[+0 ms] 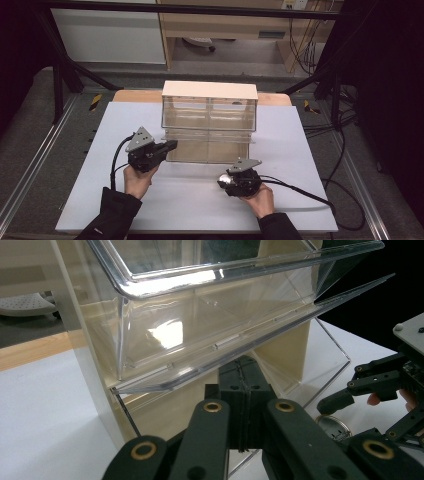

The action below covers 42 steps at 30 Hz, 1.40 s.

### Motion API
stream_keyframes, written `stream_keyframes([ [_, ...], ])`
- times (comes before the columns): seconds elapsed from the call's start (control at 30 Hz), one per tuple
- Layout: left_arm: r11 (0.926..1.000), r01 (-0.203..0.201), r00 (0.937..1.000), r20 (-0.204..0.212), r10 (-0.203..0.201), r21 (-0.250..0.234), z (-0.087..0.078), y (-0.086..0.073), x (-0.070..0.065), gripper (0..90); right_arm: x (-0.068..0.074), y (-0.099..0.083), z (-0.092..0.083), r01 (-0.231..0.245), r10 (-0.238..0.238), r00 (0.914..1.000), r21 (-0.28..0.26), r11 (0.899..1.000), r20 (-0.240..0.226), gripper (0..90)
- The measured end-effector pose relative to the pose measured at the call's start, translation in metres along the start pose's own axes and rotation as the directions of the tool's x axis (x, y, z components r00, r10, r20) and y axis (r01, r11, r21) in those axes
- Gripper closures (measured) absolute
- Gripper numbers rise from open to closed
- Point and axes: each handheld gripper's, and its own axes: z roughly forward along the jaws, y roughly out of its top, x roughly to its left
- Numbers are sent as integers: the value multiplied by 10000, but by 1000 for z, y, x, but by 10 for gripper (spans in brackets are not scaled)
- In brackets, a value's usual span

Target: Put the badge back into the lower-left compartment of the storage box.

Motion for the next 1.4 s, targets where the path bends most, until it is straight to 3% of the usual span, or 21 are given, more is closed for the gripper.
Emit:
stream_keyframes([
  [0.77,10000,-9,10000,-16,9,-17,0,0,0,895,10,11,-22,358,-370,9991,-579,9977,-206,468],
  [1.4,10000,-13,10000,-29,13,-48,0,0,0,895,13,22,-30,475,-499,9985,-975,9941,-225,468],
])
